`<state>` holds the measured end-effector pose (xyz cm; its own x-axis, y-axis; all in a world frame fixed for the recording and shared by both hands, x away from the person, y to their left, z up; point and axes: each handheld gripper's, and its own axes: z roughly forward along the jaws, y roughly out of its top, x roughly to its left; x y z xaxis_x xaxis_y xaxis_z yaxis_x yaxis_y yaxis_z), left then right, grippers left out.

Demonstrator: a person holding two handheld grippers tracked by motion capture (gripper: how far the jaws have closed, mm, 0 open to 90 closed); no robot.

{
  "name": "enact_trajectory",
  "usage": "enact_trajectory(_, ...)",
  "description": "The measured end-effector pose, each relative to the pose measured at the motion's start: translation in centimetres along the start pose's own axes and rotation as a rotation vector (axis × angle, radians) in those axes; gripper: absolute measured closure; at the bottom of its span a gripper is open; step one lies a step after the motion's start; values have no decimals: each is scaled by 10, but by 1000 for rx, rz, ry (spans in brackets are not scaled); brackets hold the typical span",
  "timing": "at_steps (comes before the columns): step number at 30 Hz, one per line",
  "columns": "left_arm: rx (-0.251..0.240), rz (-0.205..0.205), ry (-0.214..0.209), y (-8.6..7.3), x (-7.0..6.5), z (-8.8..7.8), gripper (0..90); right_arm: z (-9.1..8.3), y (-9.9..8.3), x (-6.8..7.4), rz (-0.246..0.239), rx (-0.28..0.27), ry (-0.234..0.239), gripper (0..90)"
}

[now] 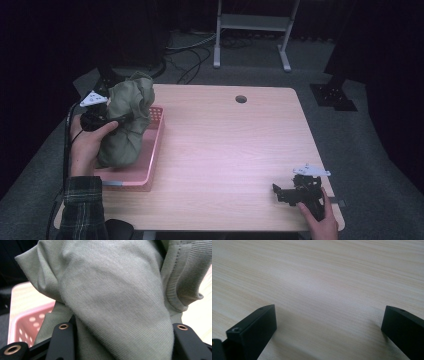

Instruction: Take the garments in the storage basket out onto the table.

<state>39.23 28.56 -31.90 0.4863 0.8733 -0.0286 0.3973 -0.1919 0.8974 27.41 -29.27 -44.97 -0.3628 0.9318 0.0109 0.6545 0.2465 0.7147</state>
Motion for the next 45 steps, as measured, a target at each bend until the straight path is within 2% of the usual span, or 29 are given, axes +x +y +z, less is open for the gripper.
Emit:
enact_trajectory(6, -47, 13, 7, 6, -5, -6, 459, 0, 0, 0, 0, 0, 0, 0)
enact_trajectory(9, -89, 18, 15, 10, -7, -10, 460, 0, 0, 0, 0, 0, 0, 0)
enact_trajectory(11, -96, 20, 17, 10, -8, -12, 460, 0, 0, 0, 1, 0, 0, 0)
enact_trajectory(14, -132, 30, 18, 14, -12, -17, 460, 0, 0, 0, 0, 0, 0, 0)
enact_trajectory(21, -189, 17, 17, 21, -21, -26, 460, 0, 0, 0, 0, 0, 0, 0)
enact_trajectory(27, -215, 27, 0, 29, -34, -30, 460, 0, 0, 0, 0, 0, 0, 0)
enact_trajectory(31, -208, 25, -33, 33, -43, -33, 460, 0, 0, 0, -1, -1, 0, 0)
enact_trajectory(36, -223, 43, -48, 38, -56, -37, 460, 0, 0, 0, -1, -1, 0, 0)
enact_trajectory(45, -218, 53, -78, 45, -86, -28, 460, 0, 0, 0, -1, -1, 0, 0)
